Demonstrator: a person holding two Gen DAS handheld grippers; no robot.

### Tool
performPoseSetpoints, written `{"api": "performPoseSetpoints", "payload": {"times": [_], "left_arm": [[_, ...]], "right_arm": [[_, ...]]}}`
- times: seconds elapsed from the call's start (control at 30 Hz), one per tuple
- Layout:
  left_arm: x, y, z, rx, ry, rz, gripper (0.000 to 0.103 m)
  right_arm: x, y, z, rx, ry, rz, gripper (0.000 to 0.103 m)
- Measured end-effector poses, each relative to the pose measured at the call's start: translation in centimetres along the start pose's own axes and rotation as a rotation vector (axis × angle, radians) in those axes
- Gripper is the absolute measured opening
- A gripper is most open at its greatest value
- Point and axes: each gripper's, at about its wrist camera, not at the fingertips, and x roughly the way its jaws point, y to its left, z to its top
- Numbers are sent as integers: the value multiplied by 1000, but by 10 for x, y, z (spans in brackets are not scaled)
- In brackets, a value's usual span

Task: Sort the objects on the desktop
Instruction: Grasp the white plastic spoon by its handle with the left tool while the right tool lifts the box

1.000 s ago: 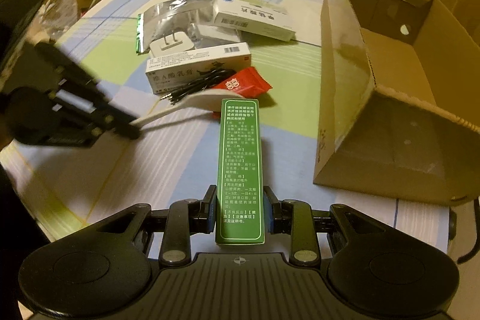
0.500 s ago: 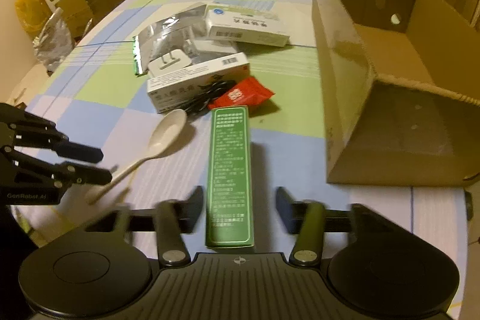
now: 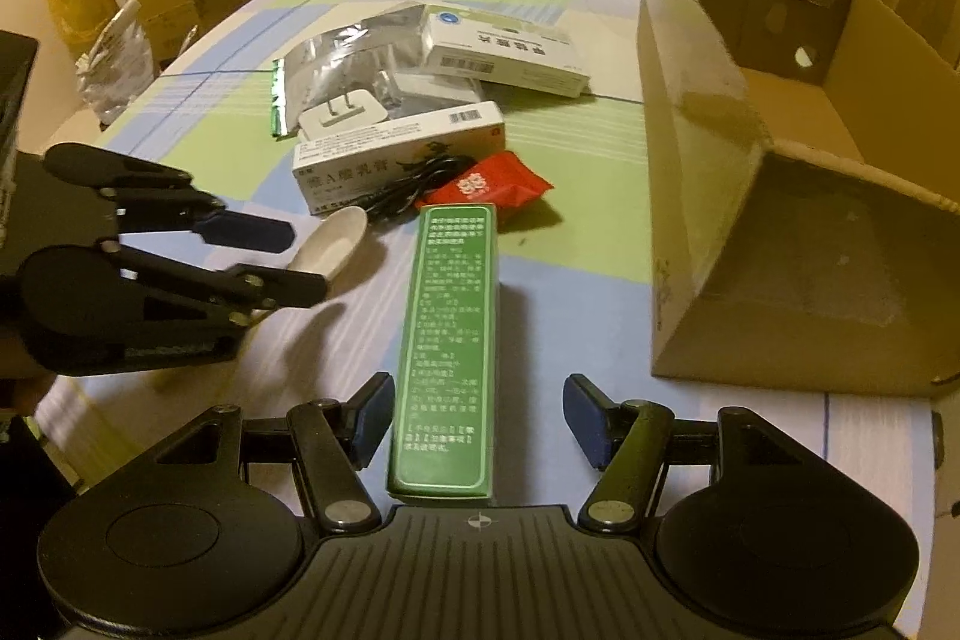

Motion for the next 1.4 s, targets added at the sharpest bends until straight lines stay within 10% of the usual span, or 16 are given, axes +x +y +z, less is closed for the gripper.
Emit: {"api": "performPoseSetpoints", "payload": {"times": [1.4], "left_arm": [[4, -1, -2, -119, -31, -16, 27]], "right_arm": [[11, 9, 9, -2, -29, -17, 28]]}}
